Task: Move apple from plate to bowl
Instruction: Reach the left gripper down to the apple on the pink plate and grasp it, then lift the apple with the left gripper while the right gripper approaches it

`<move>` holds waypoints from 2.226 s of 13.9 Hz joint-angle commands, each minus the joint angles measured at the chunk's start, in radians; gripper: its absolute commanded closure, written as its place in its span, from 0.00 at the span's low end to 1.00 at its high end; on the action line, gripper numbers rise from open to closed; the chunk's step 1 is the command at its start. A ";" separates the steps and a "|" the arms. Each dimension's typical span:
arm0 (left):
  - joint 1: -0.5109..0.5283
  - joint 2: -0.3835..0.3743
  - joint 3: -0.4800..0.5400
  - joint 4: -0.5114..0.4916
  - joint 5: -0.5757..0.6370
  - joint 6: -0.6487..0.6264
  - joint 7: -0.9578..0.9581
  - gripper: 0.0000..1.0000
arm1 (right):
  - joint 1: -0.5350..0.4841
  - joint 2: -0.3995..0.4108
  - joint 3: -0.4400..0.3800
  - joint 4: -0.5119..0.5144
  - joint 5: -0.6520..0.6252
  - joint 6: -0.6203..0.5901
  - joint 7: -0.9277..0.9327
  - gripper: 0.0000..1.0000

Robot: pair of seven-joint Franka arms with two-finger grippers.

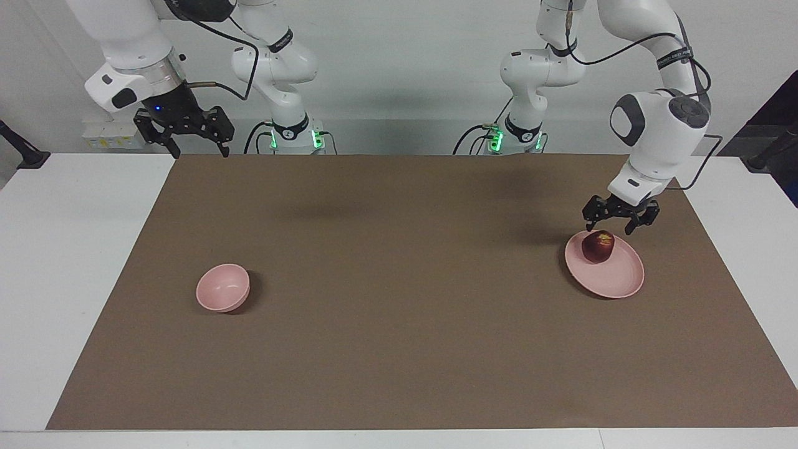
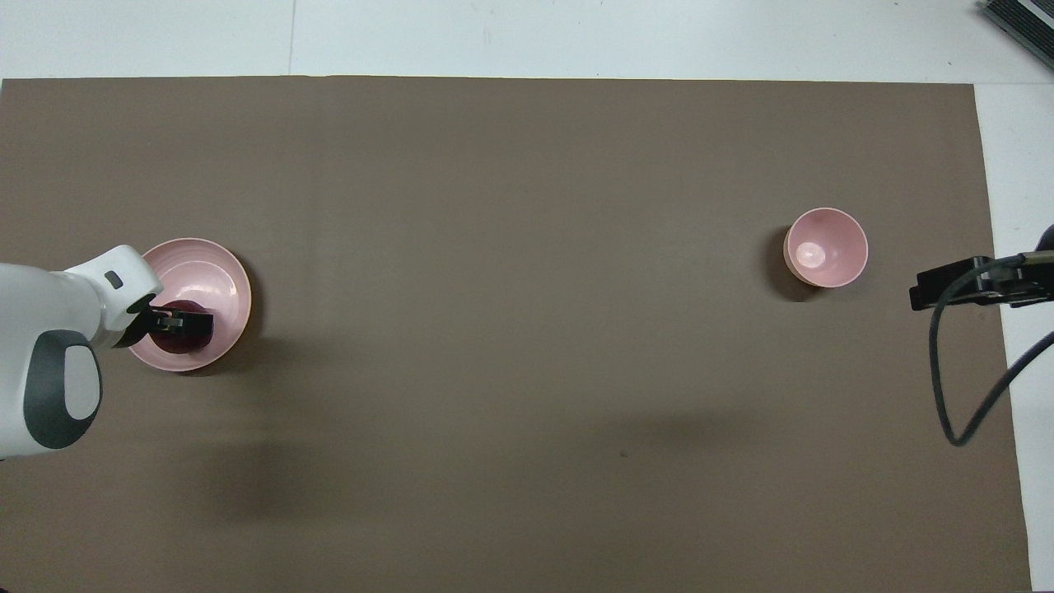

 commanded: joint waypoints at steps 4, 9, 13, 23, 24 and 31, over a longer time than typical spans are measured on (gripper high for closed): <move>0.008 -0.005 -0.006 -0.022 0.010 0.053 0.007 0.31 | -0.002 -0.001 0.015 -0.007 0.103 -0.023 0.199 0.00; 0.008 0.001 -0.006 -0.002 0.011 0.036 0.010 0.99 | 0.010 0.001 0.020 -0.062 0.213 -0.012 0.391 0.00; -0.001 0.001 -0.008 0.044 0.011 0.030 0.001 1.00 | 0.053 0.010 0.020 -0.076 0.239 0.020 0.516 0.00; -0.068 -0.040 -0.043 0.179 -0.301 -0.265 -0.005 1.00 | 0.079 0.090 0.020 -0.139 0.549 0.124 0.795 0.00; -0.068 -0.042 -0.063 0.177 -0.355 -0.266 -0.007 1.00 | 0.093 0.091 0.020 -0.167 0.592 0.150 0.815 0.00; -0.078 -0.075 -0.136 0.140 -0.795 -0.266 -0.031 1.00 | 0.154 0.130 0.019 -0.217 0.799 0.257 0.965 0.00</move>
